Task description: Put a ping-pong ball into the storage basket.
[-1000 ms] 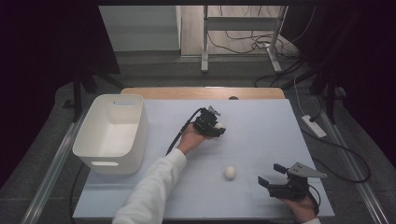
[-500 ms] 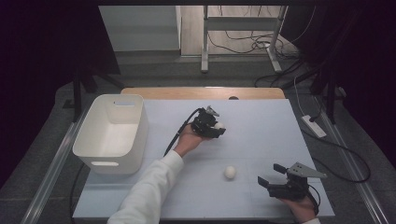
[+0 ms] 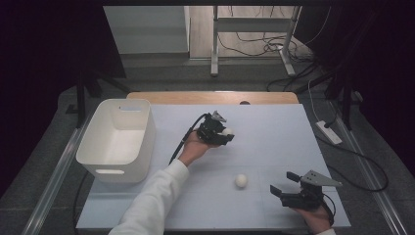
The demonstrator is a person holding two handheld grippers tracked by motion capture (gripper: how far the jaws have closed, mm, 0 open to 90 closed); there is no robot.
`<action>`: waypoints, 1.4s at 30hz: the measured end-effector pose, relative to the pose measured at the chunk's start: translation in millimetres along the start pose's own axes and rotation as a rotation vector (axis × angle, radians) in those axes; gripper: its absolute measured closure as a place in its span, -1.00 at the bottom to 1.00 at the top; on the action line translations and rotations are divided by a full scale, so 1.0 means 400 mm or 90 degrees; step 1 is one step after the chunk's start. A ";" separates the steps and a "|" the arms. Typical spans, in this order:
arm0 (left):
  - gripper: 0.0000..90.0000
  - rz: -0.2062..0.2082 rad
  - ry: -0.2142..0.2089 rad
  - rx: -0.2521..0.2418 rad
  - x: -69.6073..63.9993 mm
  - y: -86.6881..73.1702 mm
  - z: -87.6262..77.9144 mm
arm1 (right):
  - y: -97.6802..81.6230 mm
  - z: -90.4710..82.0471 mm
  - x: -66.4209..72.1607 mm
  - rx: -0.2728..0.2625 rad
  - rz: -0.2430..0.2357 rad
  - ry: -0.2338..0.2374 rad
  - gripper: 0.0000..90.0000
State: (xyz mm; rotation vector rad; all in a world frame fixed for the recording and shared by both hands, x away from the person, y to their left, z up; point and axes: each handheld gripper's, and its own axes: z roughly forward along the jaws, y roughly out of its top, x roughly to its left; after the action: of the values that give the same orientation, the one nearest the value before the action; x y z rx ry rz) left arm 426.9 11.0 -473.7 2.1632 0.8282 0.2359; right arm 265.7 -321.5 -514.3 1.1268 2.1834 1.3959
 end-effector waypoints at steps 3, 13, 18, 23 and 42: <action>0.14 -0.001 0.000 -0.004 0.001 -0.003 -0.008 | 0.000 0.000 0.000 0.000 -0.001 0.001 -0.77; 0.14 -0.004 -0.012 -0.022 -0.006 -0.003 -0.032 | 0.000 0.000 0.000 -0.001 0.000 0.000 -0.77; 0.14 -0.003 -0.016 -0.029 -0.010 -0.002 -0.044 | 0.000 0.000 0.000 -0.001 0.001 -0.001 -0.77; 0.14 0.001 -0.015 -0.036 -0.014 -0.001 -0.057 | 0.000 0.000 0.000 -0.001 0.000 0.000 -0.77; 0.14 -0.001 -0.015 -0.057 -0.015 -0.011 -0.093 | 0.001 0.000 0.001 -0.001 -0.001 -0.002 -0.76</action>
State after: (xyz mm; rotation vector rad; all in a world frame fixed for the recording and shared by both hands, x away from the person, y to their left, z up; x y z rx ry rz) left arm 404.7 32.1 -451.4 2.0786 0.7914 0.2411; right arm 265.6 -321.3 -514.0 1.1263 2.1796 1.3945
